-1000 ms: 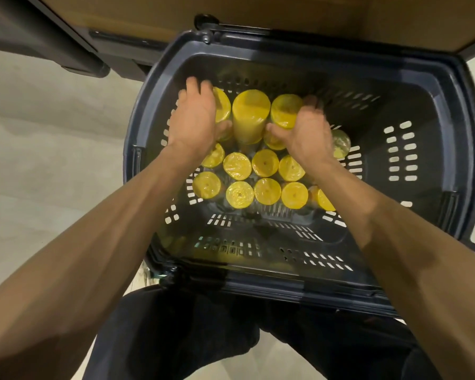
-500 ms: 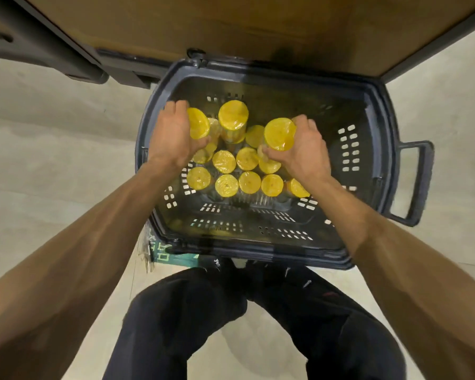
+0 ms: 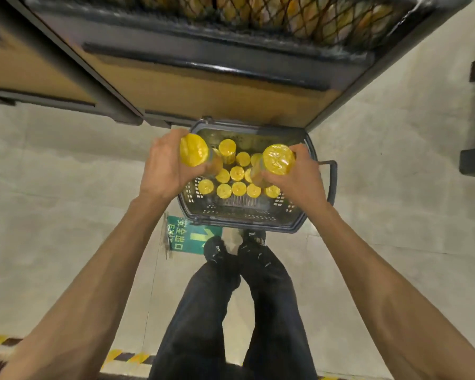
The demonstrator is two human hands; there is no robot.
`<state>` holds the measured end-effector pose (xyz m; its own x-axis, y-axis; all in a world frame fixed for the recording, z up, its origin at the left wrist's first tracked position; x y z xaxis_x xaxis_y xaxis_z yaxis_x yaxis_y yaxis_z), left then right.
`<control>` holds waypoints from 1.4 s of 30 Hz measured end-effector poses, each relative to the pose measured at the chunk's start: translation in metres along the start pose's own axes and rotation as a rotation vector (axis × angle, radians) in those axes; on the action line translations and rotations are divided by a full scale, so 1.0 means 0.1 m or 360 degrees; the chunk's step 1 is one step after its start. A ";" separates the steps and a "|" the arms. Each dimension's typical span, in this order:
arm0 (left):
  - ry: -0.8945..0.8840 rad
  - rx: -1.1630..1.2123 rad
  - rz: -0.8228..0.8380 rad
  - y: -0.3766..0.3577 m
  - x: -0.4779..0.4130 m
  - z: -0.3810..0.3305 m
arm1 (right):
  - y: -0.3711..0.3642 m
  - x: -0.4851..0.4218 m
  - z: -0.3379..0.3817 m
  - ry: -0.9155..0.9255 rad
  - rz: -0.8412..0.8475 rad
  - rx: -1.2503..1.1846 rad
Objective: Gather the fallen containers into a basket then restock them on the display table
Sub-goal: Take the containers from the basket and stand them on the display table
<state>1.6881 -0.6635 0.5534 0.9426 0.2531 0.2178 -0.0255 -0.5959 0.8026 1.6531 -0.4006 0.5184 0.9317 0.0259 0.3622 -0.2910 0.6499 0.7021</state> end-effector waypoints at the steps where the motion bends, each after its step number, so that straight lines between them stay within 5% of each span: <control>1: -0.0024 0.0007 -0.0018 0.17 0.11 -0.14 | 0.15 0.10 0.12 0.0007 0.0001 -0.0021; 15: -0.0315 0.0168 -0.0431 1.45 1.23 -1.46 | 1.65 1.45 0.70 0.0269 -0.0154 -0.0378; 25: -0.0461 0.0304 -0.0519 1.19 1.81 -2.54 | 2.93 1.73 0.32 0.0521 -0.0273 -0.0411; 42: -0.0682 0.0401 -0.0493 0.36 1.92 -4.36 | 4.43 1.61 -0.90 0.0549 -0.0409 -0.0523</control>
<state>1.7231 -0.3043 0.8662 0.9453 0.1448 -0.2923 0.3033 -0.7196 0.6246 1.6935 -0.0401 0.8323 0.9973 0.0467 -0.0572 -0.0125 0.8699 0.4930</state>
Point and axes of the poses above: each hand's wrist, its own x-axis away from the middle knuckle, its own y-axis out of the back of the hand, z = x × y, the point moved 3 cm from there along -x, towards the middle knuckle, and after that the axes turned 4 degrees about -z, right-handed, at the moved point
